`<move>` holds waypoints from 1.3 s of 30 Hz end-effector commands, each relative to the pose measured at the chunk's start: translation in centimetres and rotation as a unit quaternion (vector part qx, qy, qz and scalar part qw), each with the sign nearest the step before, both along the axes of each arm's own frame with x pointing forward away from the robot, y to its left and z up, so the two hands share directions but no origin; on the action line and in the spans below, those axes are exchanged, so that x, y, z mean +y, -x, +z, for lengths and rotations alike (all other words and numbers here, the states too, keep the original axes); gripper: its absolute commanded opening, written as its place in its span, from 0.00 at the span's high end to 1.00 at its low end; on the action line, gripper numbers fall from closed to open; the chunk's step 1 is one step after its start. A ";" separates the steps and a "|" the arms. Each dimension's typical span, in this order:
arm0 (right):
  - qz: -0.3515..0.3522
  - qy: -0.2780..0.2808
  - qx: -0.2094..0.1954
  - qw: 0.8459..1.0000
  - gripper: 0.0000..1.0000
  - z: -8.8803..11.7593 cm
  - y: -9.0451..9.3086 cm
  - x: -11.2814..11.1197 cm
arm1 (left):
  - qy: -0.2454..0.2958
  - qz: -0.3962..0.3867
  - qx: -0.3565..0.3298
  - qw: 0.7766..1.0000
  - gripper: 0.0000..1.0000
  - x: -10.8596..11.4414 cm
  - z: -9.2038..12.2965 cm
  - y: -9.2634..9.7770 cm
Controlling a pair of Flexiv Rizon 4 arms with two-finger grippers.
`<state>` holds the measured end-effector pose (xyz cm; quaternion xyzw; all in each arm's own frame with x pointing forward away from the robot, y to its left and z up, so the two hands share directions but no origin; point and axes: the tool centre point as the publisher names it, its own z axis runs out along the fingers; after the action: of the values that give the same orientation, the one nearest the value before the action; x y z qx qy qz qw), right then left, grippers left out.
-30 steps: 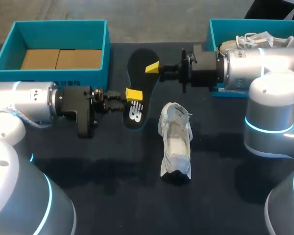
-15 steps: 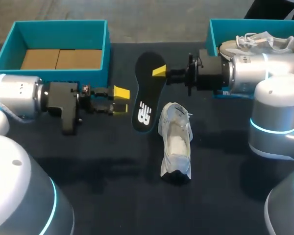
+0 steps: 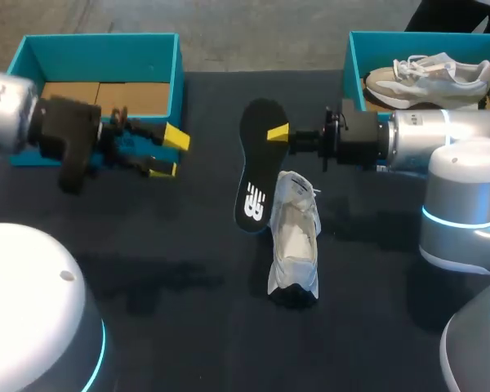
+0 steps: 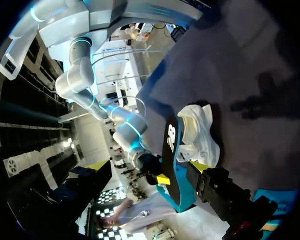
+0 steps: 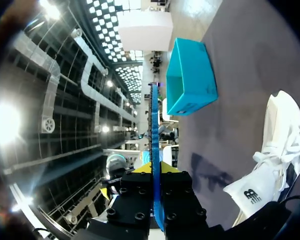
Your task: Take the shoe out of the shoebox, open the shoe tongue, remove and reinsert the insole, then place the shoe into the shoebox
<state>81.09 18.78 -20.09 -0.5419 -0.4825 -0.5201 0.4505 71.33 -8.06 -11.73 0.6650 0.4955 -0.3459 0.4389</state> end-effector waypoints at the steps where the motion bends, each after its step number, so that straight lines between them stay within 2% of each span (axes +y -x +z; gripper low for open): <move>1: 0.006 -0.002 -0.004 1.000 1.00 -0.5 -0.6 0.0 | -0.119 -0.042 0.028 0.992 0.00 0.2 2.6 -1.9; 8: 0.005 0.007 -0.009 1.000 1.00 -1.2 -1.0 -0.1 | -0.295 -0.085 0.045 0.951 0.00 -0.3 5.1 -4.7; 17: 0.002 0.017 -0.018 1.000 1.00 -0.8 -1.4 -0.4 | -0.439 -0.133 0.072 0.886 0.00 -0.5 7.0 -7.5; 21: 0.002 0.017 -0.018 1.000 1.00 -0.8 -1.4 -0.4 | -0.476 -0.147 0.069 0.864 0.00 -0.9 7.6 -8.2; 26: 0.002 0.017 -0.018 1.000 1.00 -0.8 -1.4 -0.4 | -0.496 -0.149 0.067 0.853 0.00 -2.1 8.1 -9.0; 30: 0.002 0.017 -0.018 1.000 1.00 -0.8 -1.4 -0.4 | -0.508 -0.148 0.062 0.846 0.00 -3.2 8.4 -9.0; 39: 0.002 0.017 -0.018 1.000 1.00 -0.8 -1.4 -0.4 | -0.537 -0.128 0.066 0.831 0.00 -4.5 7.4 -9.0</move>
<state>82.46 18.22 -20.80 -0.5386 -0.5004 -0.5203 0.4345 79.94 -11.88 -4.32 0.8223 0.5488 -0.1475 0.0307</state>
